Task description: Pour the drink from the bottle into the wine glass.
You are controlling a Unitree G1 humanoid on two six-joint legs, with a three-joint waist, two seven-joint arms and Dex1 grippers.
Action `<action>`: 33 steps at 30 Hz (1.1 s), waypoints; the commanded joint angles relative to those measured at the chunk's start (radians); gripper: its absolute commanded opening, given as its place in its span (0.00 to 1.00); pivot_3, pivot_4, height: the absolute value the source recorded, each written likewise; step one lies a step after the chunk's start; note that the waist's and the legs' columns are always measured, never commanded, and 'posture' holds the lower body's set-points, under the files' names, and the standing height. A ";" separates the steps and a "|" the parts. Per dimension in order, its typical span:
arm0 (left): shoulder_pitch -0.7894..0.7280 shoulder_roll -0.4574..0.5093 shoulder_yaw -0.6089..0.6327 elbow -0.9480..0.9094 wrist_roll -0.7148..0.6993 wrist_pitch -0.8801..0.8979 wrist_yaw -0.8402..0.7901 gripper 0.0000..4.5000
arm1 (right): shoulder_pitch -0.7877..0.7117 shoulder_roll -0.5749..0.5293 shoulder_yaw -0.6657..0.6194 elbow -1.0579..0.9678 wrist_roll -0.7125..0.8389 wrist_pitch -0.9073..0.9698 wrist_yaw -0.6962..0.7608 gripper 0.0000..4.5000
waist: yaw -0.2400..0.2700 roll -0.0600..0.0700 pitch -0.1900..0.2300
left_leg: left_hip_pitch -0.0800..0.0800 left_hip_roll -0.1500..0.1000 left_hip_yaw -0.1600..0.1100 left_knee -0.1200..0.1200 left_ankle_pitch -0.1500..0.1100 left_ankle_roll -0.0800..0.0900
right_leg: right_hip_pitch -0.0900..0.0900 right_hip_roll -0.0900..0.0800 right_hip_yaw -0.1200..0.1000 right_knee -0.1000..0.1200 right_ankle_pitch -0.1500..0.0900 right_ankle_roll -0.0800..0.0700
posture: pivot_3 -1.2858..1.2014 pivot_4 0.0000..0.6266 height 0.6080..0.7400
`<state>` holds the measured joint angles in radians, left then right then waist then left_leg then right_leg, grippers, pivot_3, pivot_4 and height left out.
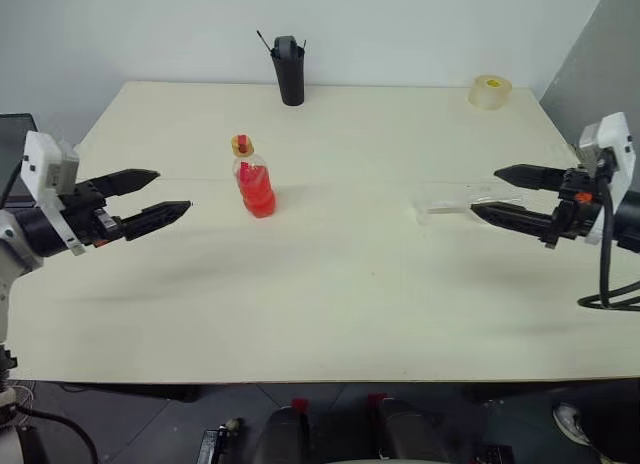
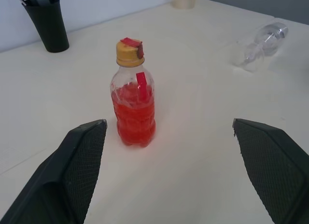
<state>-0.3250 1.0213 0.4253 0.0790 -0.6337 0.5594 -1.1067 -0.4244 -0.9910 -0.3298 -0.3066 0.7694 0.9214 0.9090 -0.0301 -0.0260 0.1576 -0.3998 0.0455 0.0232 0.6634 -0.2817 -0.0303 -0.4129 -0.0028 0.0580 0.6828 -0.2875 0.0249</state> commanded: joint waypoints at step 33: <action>-0.257 -0.550 -0.199 0.397 0.330 -0.496 0.445 1.00 | -0.157 0.405 0.391 -0.203 0.027 0.014 -0.235 1.00 | 0.004 -0.001 -0.001 | -0.002 -0.001 -0.010 0.003 0.000 0.000 | 0.004 -0.002 -0.011 -0.001 0.000 0.000 | 0.52 0.24 1.00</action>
<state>-0.5562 0.4720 0.2288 0.4644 -0.3136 0.0948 -0.6777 -0.5576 -0.5899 0.0644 -0.4914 0.8032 0.9591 0.6752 -0.0266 -0.0267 0.1571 -0.4027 0.0443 0.0123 0.6670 -0.2815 -0.0305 -0.4091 -0.0048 0.0466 0.6821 -0.2871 0.0246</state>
